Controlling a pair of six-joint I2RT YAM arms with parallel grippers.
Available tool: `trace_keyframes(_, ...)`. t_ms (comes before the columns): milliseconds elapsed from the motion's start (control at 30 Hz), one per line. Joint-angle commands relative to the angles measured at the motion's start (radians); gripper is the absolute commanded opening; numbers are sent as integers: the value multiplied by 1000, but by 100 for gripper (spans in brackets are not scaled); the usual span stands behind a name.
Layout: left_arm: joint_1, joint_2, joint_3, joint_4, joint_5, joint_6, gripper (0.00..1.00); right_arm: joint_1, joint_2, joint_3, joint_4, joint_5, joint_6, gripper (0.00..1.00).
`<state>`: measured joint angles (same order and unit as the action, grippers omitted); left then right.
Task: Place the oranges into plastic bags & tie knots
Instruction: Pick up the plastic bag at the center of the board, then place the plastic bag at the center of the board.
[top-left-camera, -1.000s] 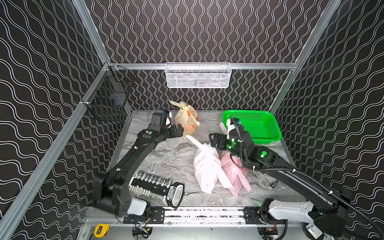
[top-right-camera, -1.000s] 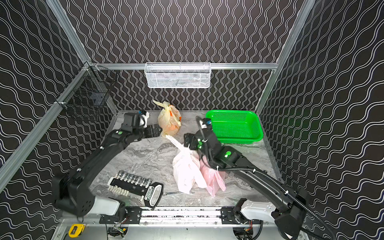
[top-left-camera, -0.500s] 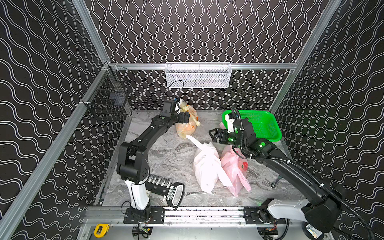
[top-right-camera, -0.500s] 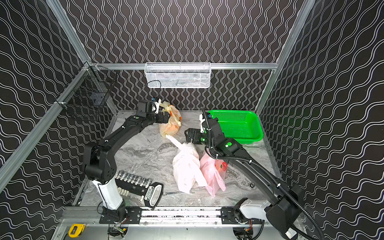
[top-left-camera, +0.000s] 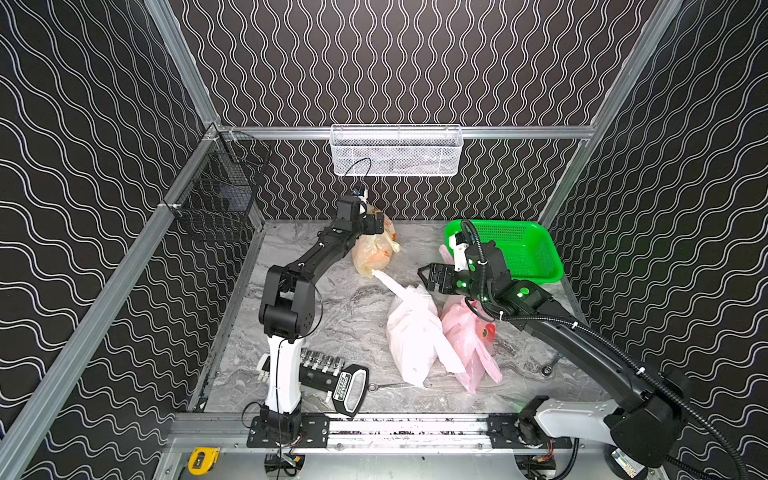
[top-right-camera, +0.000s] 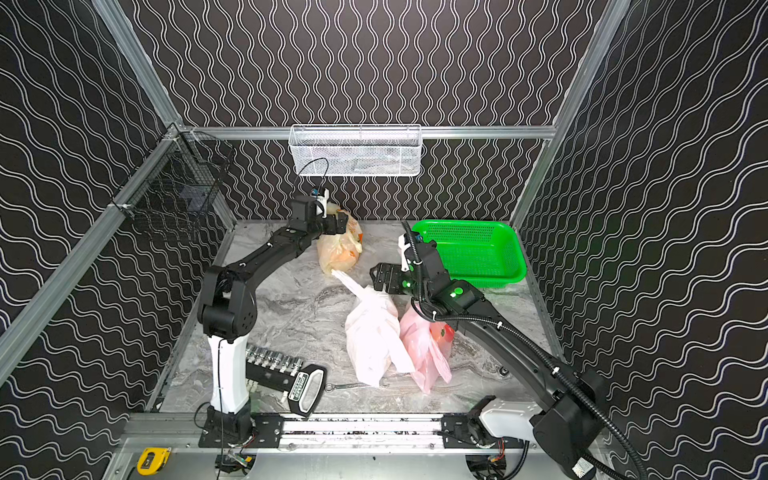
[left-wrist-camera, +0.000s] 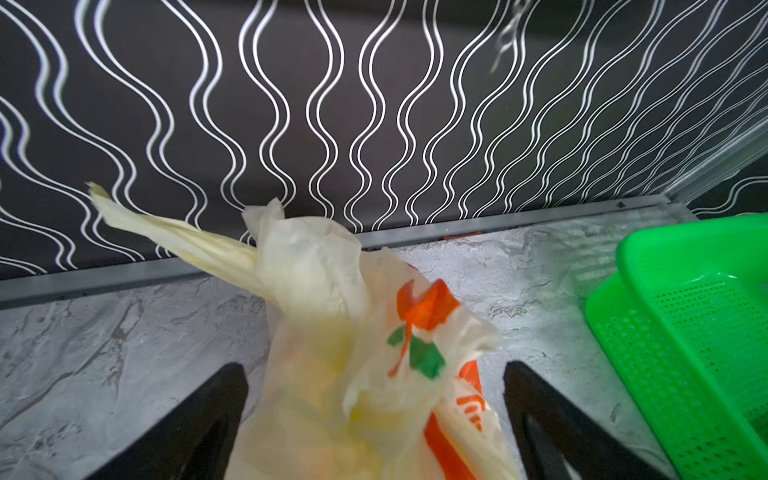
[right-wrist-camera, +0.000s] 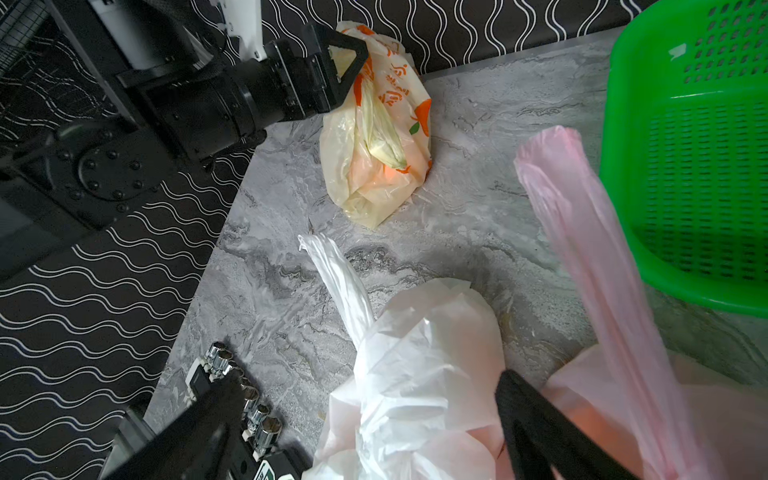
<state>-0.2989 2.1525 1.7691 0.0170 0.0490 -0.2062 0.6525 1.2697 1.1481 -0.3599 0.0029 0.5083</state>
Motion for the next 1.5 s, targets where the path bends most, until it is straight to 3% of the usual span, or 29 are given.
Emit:
trace_keyframes(0, -3, 29, 31, -38, 11, -13, 99, 0, 1, -2, 14, 12, 6, 96)
trace_keyframes(133, -3, 55, 53, -76, 19, -16, 90, 0, 8, 13, -7, 23, 9, 93)
trace_keyframes(500, 1, -83, -61, -104, 91, 48, 29, -4, 9, 38, -41, 61, -2, 88)
trace_keyframes(600, 4, -161, -101, -133, 113, 88, 19, -12, -4, 38, -37, 69, -8, 89)
trace_keyframes(733, 4, -309, -195, -173, 153, 129, 14, -38, -15, 54, -54, 73, -30, 89)
trace_keyframes(967, 4, -663, -478, -249, 124, 73, 14, -138, -37, 79, -76, 55, -75, 91)
trace_keyframes(1267, 5, -1007, -686, -498, -119, -41, 14, -206, -41, 101, -94, 12, -100, 91)
trace_keyframes(1467, 16, -1076, -699, -685, -315, -146, 13, -208, -38, 88, -94, -15, -88, 91)
